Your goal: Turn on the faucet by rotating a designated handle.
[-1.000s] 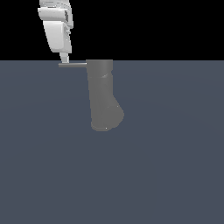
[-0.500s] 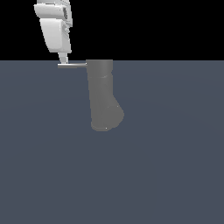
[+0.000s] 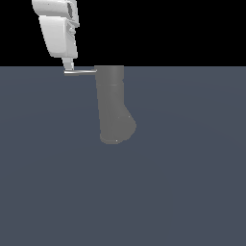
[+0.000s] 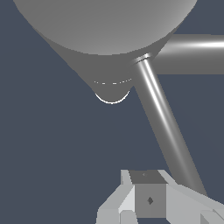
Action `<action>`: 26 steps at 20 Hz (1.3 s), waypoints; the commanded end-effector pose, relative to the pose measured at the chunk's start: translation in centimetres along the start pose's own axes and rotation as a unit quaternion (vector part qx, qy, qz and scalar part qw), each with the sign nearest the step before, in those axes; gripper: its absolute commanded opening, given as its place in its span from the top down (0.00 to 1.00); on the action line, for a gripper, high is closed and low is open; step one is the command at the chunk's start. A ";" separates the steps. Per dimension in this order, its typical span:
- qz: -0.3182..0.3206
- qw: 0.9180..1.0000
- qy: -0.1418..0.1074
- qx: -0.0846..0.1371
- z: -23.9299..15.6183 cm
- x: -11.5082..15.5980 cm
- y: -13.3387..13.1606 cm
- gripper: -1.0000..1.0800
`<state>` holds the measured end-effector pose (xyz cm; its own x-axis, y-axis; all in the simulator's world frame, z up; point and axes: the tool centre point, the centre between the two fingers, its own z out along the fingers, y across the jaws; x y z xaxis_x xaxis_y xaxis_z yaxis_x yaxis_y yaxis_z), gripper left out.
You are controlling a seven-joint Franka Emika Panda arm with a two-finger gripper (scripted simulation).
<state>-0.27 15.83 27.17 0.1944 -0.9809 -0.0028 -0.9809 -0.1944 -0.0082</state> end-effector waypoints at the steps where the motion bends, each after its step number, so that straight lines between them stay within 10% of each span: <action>1: 0.001 1.000 0.001 -0.004 0.0 0.2 1.1 1.00; 26: 0.000 1.000 0.001 -0.003 -0.1 5.1 7.4 1.00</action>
<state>-6.20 11.45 27.16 0.2206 -0.9754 -0.0028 -0.9754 -0.2205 -0.0075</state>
